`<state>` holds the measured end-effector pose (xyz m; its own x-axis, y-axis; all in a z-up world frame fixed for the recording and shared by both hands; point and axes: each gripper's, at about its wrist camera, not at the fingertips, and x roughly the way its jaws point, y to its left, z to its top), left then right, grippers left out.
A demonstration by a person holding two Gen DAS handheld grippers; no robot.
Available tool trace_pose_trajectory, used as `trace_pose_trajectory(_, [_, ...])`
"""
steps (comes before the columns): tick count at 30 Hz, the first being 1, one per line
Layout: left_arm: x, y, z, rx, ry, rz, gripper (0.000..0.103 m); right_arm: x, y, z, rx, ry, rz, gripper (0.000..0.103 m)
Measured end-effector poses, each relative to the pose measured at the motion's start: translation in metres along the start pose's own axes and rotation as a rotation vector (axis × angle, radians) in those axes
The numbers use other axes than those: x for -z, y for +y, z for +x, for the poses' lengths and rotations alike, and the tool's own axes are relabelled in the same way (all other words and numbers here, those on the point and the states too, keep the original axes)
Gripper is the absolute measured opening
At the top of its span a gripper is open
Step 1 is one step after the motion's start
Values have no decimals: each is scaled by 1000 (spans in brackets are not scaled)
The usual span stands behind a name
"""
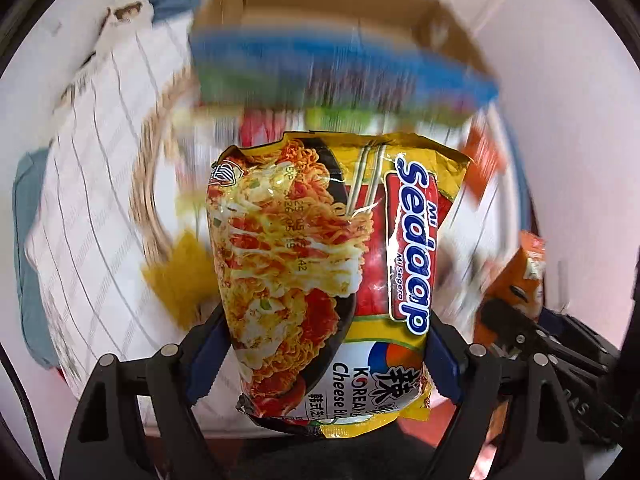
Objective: Organize snacks
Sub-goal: 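Carry both packs into the cardboard box and open both tools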
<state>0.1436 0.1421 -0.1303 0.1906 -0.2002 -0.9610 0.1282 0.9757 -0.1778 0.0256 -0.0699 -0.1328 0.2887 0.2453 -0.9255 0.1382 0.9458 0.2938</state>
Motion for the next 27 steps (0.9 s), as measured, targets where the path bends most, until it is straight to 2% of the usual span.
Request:
trace_pose_trajectory(4, [-75,6,-44,12,-94,-40,85,-87,25,-23,-54,-77,-51,53])
trace_pose_trajectory(7, [-129,21,-50,-30,-147,-57,85,-150,36,-21,-50,-129,-99,53])
trace_pose_trajectory(10, [-188,36,-27,-67,-126,-78,85,-215,44,-2,-46,-126,-119,53])
trace_pose_trajectory(14, [-265,35,54,-90,-25,-90,85,-273,45,39,-24,-70,-135,53])
trace_pose_trajectory(17, [-295,30,97,-92,51,-104,85,-305,44,76,5,-6,-141,53])
trace_pose_trajectory(19, [-312,7,117,-97,95,-110,85,-323,46,100,30,21,-149,53])
trace_pose_trajectory(20, [-313,14,131,-94,126,-112,85,-329,44,111,39,38,-158,53])
trace_pose_trajectory(22, [-318,16,144,-87,162,-121,85,-341,45,140,55,65,-159,53])
trace_pose_trajectory(26, [-335,19,165,-90,196,-113,85,-350,48,165,74,96,-164,53])
trace_pose_trajectory(27, [-340,10,164,-89,198,-111,85,-352,46,170,76,100,-165,53])
